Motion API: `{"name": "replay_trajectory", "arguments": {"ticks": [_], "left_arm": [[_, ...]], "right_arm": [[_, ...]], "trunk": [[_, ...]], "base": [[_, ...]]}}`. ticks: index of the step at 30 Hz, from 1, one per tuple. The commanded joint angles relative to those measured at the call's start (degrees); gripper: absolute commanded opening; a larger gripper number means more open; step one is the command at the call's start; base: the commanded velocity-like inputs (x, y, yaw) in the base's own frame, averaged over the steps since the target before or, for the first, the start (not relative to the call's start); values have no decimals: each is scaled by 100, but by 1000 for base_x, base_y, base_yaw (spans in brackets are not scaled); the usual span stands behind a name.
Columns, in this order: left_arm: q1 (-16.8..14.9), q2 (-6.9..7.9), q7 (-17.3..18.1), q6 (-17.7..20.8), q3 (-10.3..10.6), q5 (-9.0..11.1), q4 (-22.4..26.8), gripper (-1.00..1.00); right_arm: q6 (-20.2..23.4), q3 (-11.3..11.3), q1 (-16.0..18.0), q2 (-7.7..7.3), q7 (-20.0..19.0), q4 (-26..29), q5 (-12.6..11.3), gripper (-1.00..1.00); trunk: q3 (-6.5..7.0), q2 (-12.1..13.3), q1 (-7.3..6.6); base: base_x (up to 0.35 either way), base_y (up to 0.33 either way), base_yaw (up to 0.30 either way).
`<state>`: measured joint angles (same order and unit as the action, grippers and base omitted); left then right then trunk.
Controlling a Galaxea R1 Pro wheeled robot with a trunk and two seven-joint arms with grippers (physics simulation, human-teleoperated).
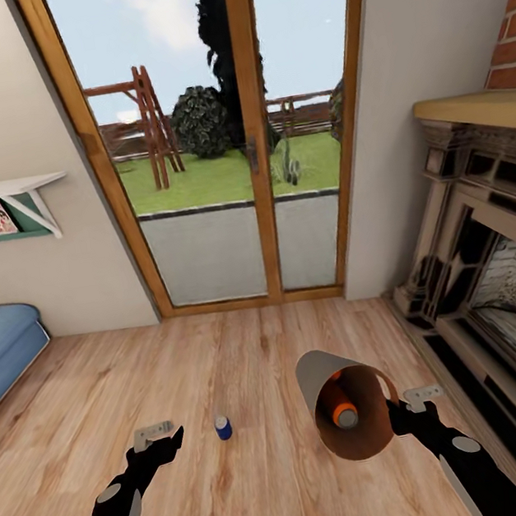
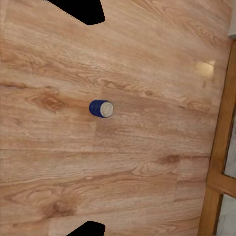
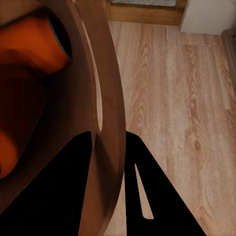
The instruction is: Put the three can of soda from the living room inside the tash can in the kitchen.
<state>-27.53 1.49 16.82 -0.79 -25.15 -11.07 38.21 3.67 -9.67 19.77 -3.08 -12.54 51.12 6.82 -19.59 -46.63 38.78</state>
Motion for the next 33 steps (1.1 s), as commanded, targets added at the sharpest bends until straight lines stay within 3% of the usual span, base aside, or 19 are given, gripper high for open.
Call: {"name": "replay_trajectory", "arguments": {"ticks": [1, 33], "left_arm": [[1, 0, -1, -2, 1, 0, -3, 100], [-3, 0, -3, -63, 2, -7, 3, 100]], "right_arm": [[3, -1, 4, 2, -38, 10, -49, -100], [19, 17, 2, 9, -38, 3, -49, -100]], "trunk": [[1, -1, 0], [1, -1, 0]], "base": [[327, 85, 0], [317, 38, 0]]}}
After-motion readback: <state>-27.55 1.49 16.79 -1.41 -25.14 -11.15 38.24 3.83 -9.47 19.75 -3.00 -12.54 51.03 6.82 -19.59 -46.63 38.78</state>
